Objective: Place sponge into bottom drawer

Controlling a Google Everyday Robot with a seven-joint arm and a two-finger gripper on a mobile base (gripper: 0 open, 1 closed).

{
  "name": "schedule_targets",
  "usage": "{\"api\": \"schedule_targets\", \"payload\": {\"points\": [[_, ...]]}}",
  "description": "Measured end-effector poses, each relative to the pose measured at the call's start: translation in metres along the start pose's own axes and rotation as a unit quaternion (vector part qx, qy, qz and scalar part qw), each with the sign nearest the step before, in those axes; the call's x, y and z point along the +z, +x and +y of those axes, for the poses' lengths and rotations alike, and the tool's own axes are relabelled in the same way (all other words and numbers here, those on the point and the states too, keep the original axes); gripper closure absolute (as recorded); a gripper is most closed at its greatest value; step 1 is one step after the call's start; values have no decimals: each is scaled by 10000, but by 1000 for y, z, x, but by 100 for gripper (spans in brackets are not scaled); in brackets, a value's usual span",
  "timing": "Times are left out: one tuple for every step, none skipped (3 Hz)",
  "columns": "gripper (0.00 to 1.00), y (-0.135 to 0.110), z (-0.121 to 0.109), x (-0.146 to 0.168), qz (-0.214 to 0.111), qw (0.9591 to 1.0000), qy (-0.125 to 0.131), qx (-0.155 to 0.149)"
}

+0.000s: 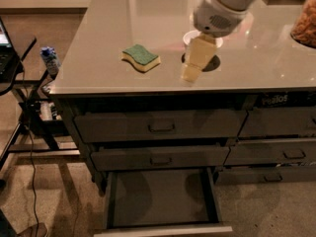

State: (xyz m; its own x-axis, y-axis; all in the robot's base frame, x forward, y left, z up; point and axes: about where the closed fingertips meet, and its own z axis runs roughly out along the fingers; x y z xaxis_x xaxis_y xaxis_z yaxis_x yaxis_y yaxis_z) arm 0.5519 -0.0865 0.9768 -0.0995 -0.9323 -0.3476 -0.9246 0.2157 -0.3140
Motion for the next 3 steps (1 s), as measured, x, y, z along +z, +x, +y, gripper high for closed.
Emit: {"api": "schedule_targets", "payload": {"points": [[0, -20, -24, 37, -157, 9997, -186, 42], [0, -37, -41, 66, -194, 9990, -387, 109], [0, -39, -42, 68, -210, 9989, -394, 104]]}}
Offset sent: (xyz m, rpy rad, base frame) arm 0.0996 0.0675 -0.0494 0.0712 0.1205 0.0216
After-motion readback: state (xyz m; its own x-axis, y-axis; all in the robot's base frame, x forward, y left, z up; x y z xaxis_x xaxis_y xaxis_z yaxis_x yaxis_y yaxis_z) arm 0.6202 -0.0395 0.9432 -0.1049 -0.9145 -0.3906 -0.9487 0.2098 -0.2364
